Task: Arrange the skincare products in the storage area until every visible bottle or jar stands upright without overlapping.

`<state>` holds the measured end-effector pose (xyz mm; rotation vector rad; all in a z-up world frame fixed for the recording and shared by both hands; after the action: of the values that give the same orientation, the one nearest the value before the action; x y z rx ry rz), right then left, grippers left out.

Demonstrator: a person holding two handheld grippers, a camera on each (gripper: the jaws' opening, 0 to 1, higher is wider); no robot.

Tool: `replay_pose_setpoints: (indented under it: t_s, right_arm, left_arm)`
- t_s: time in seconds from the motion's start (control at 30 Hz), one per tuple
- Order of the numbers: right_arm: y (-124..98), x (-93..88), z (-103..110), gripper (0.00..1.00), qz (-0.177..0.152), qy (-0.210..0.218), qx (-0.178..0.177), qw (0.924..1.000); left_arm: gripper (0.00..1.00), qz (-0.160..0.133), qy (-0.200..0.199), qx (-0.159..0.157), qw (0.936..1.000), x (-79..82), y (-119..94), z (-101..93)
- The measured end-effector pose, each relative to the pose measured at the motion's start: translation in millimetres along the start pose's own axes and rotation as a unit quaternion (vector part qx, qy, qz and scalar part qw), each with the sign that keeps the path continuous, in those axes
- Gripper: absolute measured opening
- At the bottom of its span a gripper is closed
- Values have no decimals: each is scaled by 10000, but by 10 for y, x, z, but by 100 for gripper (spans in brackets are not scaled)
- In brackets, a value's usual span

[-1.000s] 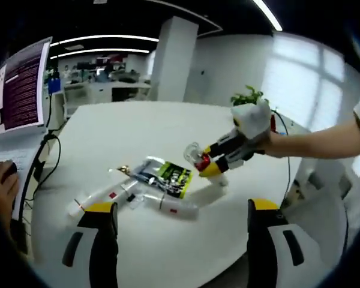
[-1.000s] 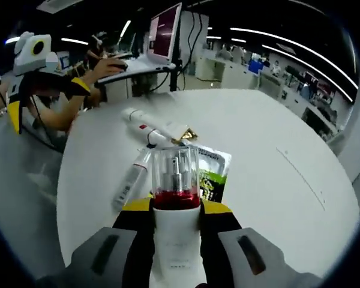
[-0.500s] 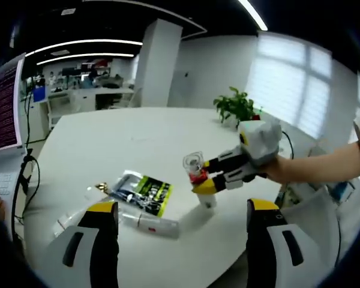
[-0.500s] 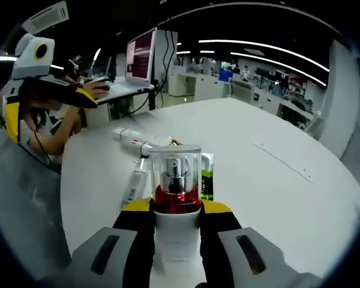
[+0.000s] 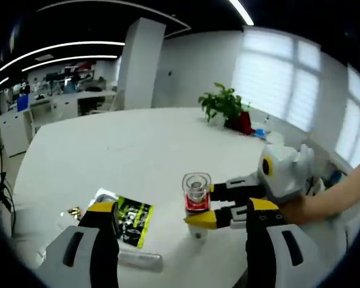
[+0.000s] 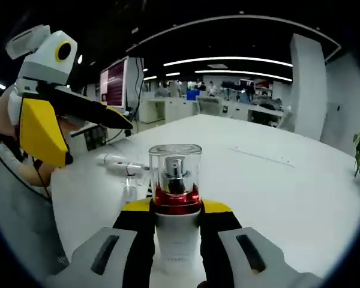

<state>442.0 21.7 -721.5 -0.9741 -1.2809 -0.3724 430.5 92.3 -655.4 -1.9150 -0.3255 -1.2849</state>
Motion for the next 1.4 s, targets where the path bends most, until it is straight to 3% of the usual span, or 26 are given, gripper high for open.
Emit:
replay_pose_setpoints:
  t_s: [0.23, 0.37, 0.57, 0.7, 0.77, 0.93, 1.0, 1.1, 1.2, 1.4]
  right_arm:
    - [-23, -29, 5, 28, 33, 7, -56, 10000]
    - [-40, -38, 7, 28, 34, 20, -68, 10000]
    - [-37, -37, 12, 28, 53, 35, -59, 10000]
    - [-30, -35, 15, 28, 77, 53, -72, 9999]
    - [-32, -33, 15, 28, 107, 48, -72, 9999]
    - [-36, -43, 27, 29, 179, 150, -54, 9997]
    - [-42, -61, 20, 29, 214, 178, 137, 9995]
    - [-109, -217, 51, 34, 622, 265, 724, 9951]
    - [-236, -219, -62, 42, 522, 278, 720, 9957]
    - [-322, -360, -149, 45, 894, -337, 1219, 9879]
  left_arm:
    - [67, 82, 221, -285, 9993, -34, 369, -243]
    - [59, 125, 283, -276, 9991, -51, 506, -248]
    - [36, 160, 330, -199, 9991, -72, 553, -200]
    - [31, 234, 537, -251, 9980, -92, 584, -234]
    - [27, 140, 961, -270, 9949, -59, 590, -218]
    - [27, 261, 823, -324, 9957, -82, 569, -188]
    - [26, 296, 894, -429, 9946, -84, 571, -214]
    - [26, 379, 850, -613, 9938, -86, 580, -200]
    - [25, 453, 1019, -899, 9897, -82, 573, -235]
    - [25, 514, 1426, -1466, 9775, -88, 575, -263]
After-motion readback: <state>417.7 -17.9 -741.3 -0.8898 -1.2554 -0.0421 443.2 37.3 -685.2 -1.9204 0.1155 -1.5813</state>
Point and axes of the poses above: the point that each gripper's makers call its tool centre point, and the gripper's own axes: y roughly forward along the fingers, z roughly to its left, x roughly out of its top, the point moved 3 cm from there along -y, roughly backward along the fingers, and after that the axes turned 2 degrees about z, right-handed, at the moved point
